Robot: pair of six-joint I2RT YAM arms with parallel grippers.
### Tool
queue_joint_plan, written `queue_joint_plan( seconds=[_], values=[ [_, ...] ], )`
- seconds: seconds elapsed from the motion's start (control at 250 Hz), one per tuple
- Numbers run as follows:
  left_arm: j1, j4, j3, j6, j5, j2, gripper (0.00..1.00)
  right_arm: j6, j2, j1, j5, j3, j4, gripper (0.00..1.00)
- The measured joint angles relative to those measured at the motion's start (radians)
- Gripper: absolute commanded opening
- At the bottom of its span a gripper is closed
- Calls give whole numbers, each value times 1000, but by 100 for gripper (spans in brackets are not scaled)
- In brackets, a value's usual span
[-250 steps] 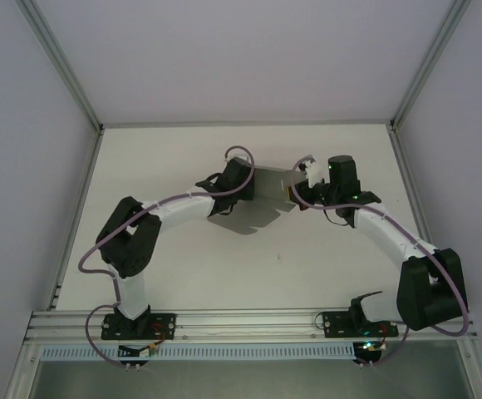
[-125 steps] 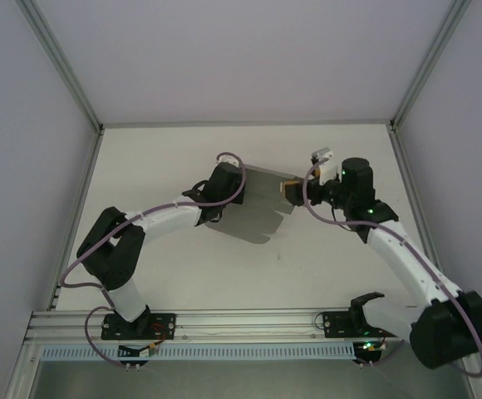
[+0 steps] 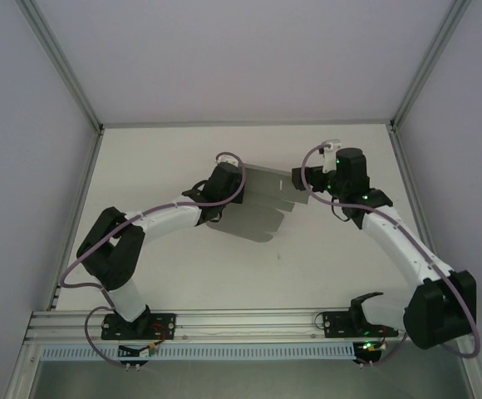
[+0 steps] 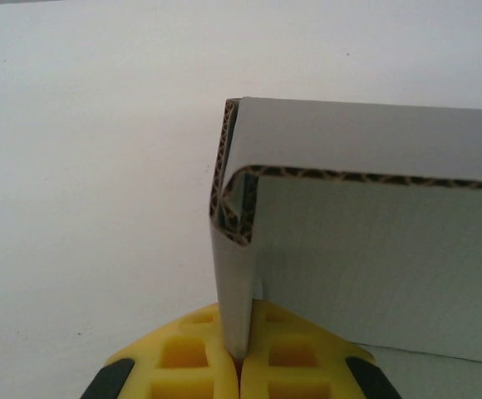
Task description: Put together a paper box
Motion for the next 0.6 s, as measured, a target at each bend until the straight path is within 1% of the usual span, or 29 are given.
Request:
queue_joint_plan(
  seconds=[0.124, 0.331, 0.391, 0.491, 0.603],
  values=[
    [0, -3, 0, 1, 0, 0, 0, 2, 72, -1, -33, 16, -12, 100],
    [0, -33, 0, -2, 1, 0, 0, -1, 151, -4, -196, 42, -5, 100],
    [0, -42, 0, -3, 0, 0, 0, -2, 169, 1, -224, 52, -1, 100],
    [0, -56, 0, -3, -1, 0, 0, -5, 175, 14, -218, 54, 3, 100],
    [0, -55, 0, -1, -4, 0, 0, -4, 169, 20, -138, 54, -1, 100]
  ],
)
